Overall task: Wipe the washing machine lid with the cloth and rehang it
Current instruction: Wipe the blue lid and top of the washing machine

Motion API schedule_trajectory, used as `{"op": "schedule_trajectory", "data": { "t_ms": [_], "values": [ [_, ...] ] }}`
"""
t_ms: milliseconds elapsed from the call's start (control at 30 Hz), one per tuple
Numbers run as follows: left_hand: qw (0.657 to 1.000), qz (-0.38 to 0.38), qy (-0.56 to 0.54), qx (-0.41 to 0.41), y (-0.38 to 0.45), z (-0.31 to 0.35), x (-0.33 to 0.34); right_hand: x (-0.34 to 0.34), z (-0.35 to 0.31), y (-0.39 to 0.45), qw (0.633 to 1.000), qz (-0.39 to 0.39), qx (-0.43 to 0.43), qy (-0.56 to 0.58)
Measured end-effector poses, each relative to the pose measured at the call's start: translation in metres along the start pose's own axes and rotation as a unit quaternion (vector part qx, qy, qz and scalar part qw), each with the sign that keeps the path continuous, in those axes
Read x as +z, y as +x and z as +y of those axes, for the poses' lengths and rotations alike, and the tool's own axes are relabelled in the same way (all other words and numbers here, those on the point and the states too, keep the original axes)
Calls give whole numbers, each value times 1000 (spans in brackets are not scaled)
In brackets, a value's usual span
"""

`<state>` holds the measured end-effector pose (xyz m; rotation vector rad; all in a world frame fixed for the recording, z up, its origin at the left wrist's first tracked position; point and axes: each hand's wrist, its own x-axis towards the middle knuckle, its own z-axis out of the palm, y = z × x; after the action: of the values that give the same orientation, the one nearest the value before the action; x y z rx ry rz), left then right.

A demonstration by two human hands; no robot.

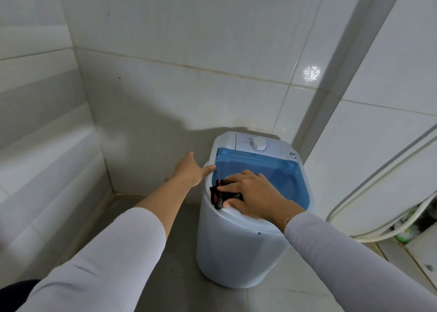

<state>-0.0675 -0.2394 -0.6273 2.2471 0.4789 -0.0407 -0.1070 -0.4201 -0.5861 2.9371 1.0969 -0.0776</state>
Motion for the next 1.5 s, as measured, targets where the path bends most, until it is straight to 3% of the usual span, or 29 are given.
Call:
{"op": "schedule_trajectory", "data": {
  "t_ms": [300,767,1500],
  "values": [
    [1000,2,-18,-8,-21,-2,-1,-2,8,-24,1000,-2,13,0],
    [997,-70,0,-5,-48,8,4,3,29,-55,999,17,43,-10],
    [997,-66,5,-24,-47,7,9,6,69,-91,994,54,97,1]
  ]
}}
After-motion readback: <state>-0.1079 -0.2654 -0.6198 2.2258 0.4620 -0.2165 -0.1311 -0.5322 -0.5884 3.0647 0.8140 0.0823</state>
